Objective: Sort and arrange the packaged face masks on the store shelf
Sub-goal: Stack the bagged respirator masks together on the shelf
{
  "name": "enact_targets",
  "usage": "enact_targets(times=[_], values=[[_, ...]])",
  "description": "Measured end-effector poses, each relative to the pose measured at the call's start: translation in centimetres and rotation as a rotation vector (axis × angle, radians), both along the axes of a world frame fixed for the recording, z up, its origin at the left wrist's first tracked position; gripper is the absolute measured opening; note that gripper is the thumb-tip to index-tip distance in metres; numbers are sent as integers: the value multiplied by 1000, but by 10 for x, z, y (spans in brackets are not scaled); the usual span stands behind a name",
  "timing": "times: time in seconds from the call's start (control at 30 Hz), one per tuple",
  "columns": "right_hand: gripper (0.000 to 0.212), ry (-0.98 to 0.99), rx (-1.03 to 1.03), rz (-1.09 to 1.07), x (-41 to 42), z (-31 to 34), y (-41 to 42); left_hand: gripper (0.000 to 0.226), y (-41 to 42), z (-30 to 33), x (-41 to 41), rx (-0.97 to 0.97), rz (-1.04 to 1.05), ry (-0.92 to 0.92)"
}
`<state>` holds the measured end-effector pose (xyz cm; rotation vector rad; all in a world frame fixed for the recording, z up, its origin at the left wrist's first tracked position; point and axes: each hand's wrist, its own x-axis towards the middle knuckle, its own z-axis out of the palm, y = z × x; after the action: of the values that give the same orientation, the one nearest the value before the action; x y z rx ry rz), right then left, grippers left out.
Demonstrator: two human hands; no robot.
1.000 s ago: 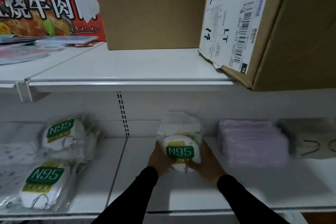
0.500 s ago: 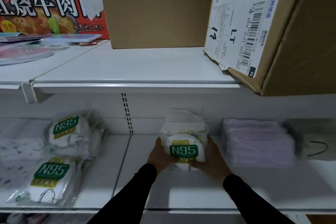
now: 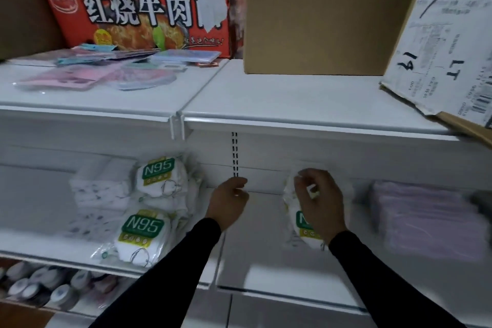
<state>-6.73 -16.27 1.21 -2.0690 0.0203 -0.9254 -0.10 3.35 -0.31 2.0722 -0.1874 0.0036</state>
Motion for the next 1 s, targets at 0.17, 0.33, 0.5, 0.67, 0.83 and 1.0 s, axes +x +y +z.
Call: enact_targets(times=[0.17,0.33,0.5,0.67,0.83,1.0], values=[[9,602,-115,556,26,-14,109,25,111,13,3,148,238,-43],[39,946,-128,601,37,-31,203,44,213,-8,-5,233,482,88],[21,943,-99,491,38,-42,255,48,243,-21,-10,354,359,322],[27,902,320,388,37,-46,266,37,251,-11,-8,190,366,341],[33,850,689,477,43,-22,276,33,302,19,13,-312,131,686],[42,482,275,78,81,0,267,35,331,28,27,-830,40,697]])
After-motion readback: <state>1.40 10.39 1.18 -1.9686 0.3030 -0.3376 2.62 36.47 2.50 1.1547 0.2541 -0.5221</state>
